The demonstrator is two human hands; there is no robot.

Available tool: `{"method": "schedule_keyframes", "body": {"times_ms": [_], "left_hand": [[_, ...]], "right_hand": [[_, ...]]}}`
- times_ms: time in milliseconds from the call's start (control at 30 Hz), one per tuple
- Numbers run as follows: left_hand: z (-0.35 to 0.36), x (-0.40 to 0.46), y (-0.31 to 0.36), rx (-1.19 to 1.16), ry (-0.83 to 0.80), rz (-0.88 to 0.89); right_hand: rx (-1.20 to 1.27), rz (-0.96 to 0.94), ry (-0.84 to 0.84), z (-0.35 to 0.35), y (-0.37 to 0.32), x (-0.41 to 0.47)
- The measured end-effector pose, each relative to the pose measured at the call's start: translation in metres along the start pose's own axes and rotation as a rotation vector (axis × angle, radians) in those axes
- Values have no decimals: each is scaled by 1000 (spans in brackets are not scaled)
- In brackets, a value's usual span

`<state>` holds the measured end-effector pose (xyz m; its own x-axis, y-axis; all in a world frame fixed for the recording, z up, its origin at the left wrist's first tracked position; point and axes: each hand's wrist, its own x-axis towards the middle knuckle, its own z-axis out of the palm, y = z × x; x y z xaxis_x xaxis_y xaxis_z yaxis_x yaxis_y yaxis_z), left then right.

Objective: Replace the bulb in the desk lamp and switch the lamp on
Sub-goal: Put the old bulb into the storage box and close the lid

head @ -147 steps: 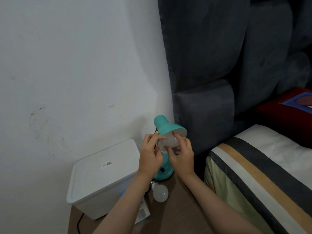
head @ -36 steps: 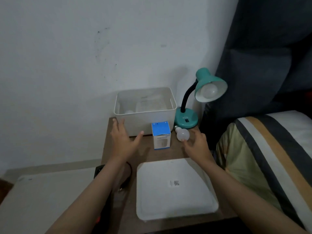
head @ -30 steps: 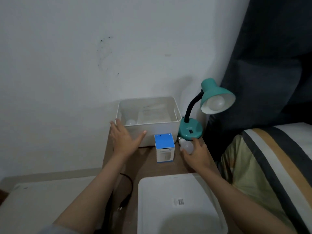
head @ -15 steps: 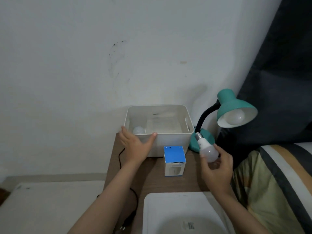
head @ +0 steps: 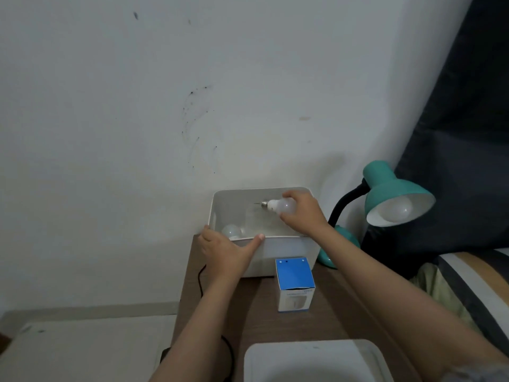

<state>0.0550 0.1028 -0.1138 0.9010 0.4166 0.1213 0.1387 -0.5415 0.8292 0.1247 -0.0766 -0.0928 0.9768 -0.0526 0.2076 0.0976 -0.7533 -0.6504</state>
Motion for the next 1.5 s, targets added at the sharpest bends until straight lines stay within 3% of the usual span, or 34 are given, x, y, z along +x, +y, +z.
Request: {"method": "schedule_keyframes", "body": {"times_ms": [367, 600, 833, 1033, 1300, 1500], "left_hand": [[-5, 6, 11, 42, -66, -55], [-9, 4, 12, 40, -89, -58], [-14, -4, 16, 139, -154, -111], [-19, -69, 5, 54, -85, -78], [-50, -207, -67, 145, -317, -38], [-58, -255, -99, 246, -458, -45]], "right_hand": [[103, 188, -16, 15, 3, 29], [85, 118, -8, -3, -7, 5], [70, -76, 61, -49, -19, -92], [123, 37, -12, -50, 13, -207], [-91, 242, -119, -37, 75, -330], [-188, 415, -184, -27, 85, -369]]}}
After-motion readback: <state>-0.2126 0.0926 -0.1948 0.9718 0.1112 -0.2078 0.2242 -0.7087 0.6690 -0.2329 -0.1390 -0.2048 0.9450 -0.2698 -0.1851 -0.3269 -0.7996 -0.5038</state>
